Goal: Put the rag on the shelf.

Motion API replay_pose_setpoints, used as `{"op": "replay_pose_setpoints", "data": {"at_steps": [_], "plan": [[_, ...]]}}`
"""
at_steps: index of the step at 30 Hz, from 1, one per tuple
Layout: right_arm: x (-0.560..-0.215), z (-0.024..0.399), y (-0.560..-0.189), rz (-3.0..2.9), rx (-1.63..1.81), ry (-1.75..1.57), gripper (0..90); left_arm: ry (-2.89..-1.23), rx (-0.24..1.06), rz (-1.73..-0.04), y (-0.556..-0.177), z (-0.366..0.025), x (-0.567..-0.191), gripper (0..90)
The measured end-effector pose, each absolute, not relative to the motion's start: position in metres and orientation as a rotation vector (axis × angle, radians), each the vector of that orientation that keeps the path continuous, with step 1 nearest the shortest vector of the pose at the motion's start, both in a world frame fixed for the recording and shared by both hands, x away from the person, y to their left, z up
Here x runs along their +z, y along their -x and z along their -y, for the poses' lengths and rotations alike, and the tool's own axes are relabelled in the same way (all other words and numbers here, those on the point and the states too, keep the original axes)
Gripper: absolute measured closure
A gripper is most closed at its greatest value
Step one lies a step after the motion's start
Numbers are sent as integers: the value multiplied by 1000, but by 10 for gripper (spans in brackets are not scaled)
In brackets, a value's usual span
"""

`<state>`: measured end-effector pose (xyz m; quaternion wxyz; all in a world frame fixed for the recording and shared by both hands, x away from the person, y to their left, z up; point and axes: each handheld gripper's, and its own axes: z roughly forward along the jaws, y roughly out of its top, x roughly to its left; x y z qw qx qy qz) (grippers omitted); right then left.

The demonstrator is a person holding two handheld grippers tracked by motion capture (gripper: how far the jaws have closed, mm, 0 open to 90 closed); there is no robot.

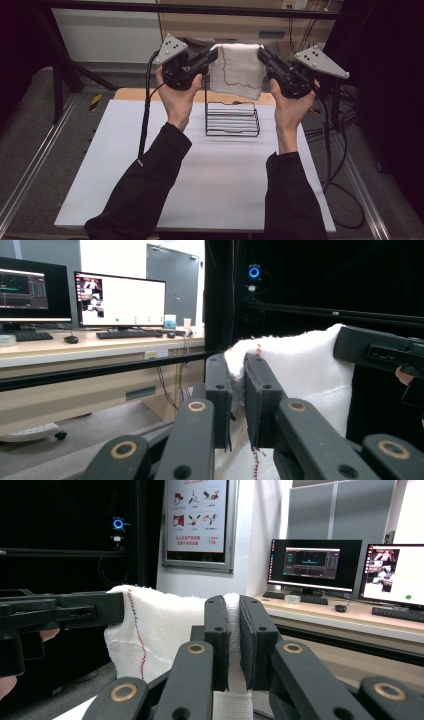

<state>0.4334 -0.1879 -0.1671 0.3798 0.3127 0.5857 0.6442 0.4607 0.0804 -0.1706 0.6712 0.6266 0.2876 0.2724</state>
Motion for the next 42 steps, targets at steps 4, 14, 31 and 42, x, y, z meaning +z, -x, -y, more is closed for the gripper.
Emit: {"op": "replay_pose_setpoints", "data": {"at_steps": [4,14,31,42], "plan": [[-163,187,-442,-1494,1645,-805,834,-1412,617,-654,-468,-80,-166,819],[-155,187,-460,-1496,1646,-811,833,-1410,625,-668,-484,-79,-158,819],[-149,186,-492,-1512,1640,-834,833,-1425,640,-689,-513,-80,-153,819],[-158,185,-507,-1534,1625,-854,833,-1448,646,-703,-522,-78,-161,819]]}}
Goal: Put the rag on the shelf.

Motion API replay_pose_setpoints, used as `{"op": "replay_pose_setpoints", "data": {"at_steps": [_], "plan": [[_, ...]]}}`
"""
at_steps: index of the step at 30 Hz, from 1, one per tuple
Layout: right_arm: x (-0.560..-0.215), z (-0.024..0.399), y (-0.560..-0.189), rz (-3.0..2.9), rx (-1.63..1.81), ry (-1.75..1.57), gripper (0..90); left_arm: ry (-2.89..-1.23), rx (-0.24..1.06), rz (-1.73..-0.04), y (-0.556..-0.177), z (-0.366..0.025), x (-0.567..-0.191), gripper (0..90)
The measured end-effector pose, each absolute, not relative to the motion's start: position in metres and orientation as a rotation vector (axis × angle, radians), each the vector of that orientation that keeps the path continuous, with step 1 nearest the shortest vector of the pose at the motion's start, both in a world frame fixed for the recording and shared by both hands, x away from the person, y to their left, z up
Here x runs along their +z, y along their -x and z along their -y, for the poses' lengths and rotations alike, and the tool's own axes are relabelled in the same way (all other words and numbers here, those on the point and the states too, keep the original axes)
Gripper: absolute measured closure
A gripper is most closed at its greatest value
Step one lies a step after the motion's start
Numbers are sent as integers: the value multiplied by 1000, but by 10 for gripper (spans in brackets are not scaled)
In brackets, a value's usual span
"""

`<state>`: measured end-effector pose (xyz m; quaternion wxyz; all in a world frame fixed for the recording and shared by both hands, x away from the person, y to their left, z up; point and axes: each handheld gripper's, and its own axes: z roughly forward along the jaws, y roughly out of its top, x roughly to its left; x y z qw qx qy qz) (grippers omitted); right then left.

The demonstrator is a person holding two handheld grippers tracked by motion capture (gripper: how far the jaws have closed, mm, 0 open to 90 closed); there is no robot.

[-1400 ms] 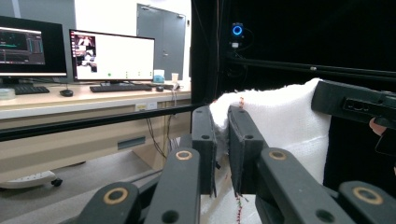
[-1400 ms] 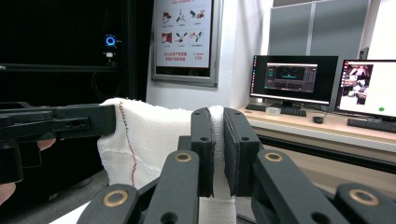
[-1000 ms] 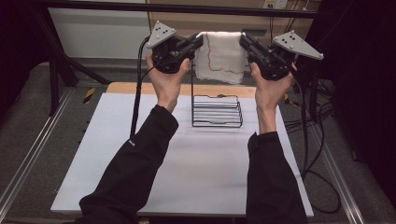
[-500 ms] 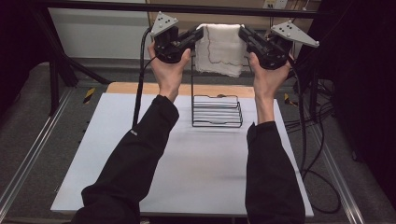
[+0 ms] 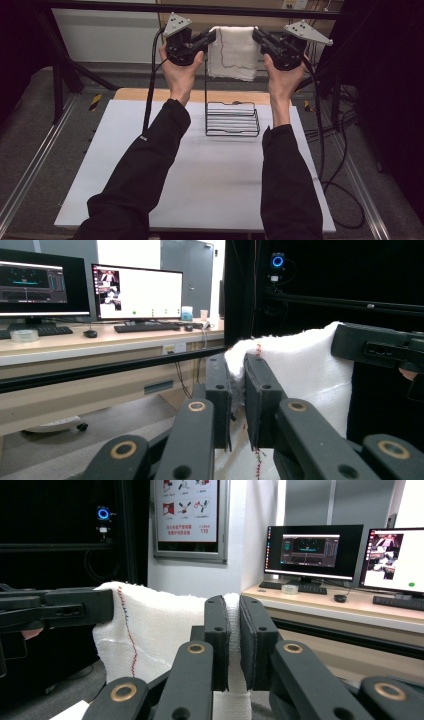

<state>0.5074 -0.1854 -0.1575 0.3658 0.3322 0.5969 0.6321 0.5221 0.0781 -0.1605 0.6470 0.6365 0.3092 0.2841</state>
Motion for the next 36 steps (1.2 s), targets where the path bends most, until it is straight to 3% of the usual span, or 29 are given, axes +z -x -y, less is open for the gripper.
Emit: {"op": "replay_pose_setpoints", "data": {"at_steps": [20,36], "plan": [[-175,189,-531,-1582,1603,-866,833,-1488,646,-717,-537,-76,-180,819],[-191,188,-527,-1636,1538,-871,833,-1519,630,-723,-535,-76,-198,819]]}}
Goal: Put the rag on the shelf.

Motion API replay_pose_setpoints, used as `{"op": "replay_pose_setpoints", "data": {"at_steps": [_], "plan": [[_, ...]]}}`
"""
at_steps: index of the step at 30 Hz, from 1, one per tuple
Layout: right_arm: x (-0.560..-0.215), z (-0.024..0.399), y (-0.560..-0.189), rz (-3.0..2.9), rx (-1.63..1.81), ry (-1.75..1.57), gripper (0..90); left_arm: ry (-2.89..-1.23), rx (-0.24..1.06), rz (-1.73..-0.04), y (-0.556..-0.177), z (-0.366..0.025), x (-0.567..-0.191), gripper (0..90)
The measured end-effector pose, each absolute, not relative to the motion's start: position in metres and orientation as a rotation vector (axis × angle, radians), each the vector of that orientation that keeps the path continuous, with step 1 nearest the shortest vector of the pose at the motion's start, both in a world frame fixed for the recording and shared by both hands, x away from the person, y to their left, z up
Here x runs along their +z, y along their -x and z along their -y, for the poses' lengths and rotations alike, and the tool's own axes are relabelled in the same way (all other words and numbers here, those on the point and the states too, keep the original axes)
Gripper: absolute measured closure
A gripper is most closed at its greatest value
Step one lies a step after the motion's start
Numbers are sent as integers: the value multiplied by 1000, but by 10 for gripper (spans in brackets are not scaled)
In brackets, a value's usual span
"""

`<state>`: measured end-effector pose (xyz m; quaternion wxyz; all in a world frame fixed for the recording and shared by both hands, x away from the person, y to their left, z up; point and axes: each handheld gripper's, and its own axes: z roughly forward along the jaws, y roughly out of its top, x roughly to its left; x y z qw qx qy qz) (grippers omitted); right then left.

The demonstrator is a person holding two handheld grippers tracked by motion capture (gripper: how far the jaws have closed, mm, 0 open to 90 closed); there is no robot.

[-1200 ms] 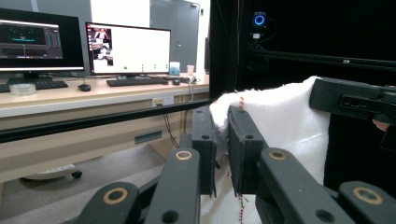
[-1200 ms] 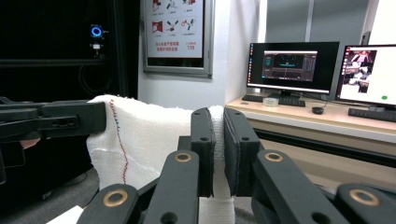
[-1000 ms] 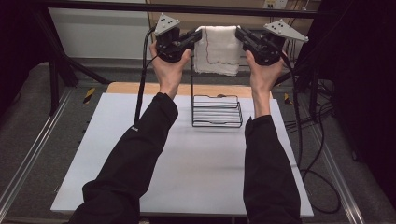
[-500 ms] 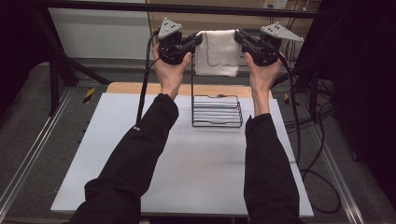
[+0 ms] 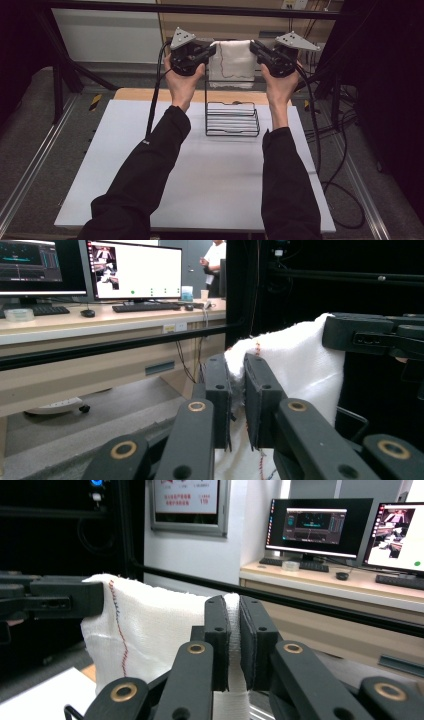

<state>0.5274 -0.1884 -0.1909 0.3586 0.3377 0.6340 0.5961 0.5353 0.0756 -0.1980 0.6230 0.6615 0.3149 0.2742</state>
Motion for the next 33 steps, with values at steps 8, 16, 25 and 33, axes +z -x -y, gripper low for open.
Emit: {"op": "replay_pose_setpoints", "data": {"at_steps": [8,16,25,33], "plan": [[-198,196,-522,-1641,1541,-895,833,-1538,615,-707,-531,-69,-204,819],[-204,203,-514,-1648,1538,-907,833,-1550,597,-693,-524,-64,-212,819],[-213,204,-506,-1671,1525,-913,834,-1569,585,-699,-520,-65,-221,819],[-217,203,-498,-1678,1522,-893,833,-1578,588,-691,-515,-68,-224,818]]}}
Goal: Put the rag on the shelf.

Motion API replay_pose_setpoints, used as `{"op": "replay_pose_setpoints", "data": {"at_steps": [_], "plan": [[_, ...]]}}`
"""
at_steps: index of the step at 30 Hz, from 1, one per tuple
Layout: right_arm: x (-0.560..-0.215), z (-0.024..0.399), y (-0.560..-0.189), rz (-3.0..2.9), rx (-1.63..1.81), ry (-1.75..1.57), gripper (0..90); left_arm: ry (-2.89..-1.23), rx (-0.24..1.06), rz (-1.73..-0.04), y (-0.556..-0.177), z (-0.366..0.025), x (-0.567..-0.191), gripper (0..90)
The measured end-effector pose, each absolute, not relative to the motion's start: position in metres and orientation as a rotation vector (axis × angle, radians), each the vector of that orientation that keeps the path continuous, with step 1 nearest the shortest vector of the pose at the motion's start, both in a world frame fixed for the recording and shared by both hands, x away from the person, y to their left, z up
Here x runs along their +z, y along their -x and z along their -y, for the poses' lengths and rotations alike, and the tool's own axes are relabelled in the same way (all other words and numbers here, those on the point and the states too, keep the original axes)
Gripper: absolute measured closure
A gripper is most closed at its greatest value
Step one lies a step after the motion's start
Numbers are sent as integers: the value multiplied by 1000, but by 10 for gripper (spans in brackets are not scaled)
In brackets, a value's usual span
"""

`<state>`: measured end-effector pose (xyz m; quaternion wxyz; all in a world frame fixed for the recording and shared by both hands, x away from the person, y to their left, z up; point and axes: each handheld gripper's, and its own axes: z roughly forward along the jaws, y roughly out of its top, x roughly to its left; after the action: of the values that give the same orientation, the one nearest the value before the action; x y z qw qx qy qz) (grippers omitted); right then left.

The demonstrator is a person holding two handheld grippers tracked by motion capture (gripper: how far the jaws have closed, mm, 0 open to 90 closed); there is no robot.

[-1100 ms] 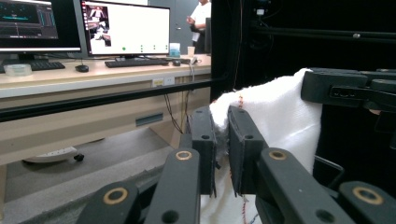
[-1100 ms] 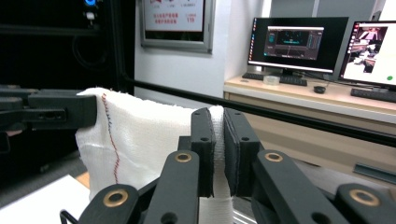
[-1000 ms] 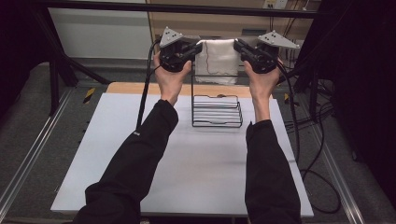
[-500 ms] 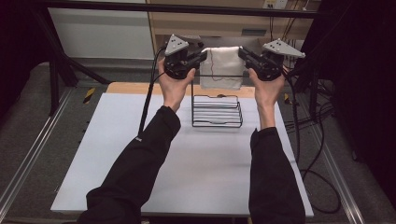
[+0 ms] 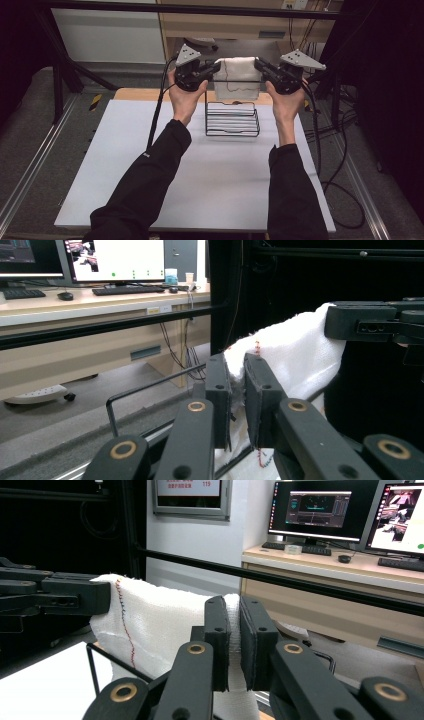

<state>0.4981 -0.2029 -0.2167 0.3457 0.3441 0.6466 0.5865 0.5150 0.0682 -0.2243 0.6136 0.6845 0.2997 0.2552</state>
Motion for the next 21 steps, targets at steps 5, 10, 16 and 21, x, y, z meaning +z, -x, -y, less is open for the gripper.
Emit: {"op": "replay_pose_setpoints", "data": {"at_steps": [5,10,16,21], "plan": [[-219,203,-492,-1681,1528,-889,832,-1587,579,-677,-510,-69,-226,817],[-223,204,-484,-1694,1536,-886,829,-1594,559,-672,-505,-72,-230,814],[-227,204,-476,-1714,1534,-888,829,-1617,539,-671,-498,-73,-233,807],[-233,205,-469,-1733,1531,-885,828,-1643,544,-671,-491,-73,-236,800]]}}
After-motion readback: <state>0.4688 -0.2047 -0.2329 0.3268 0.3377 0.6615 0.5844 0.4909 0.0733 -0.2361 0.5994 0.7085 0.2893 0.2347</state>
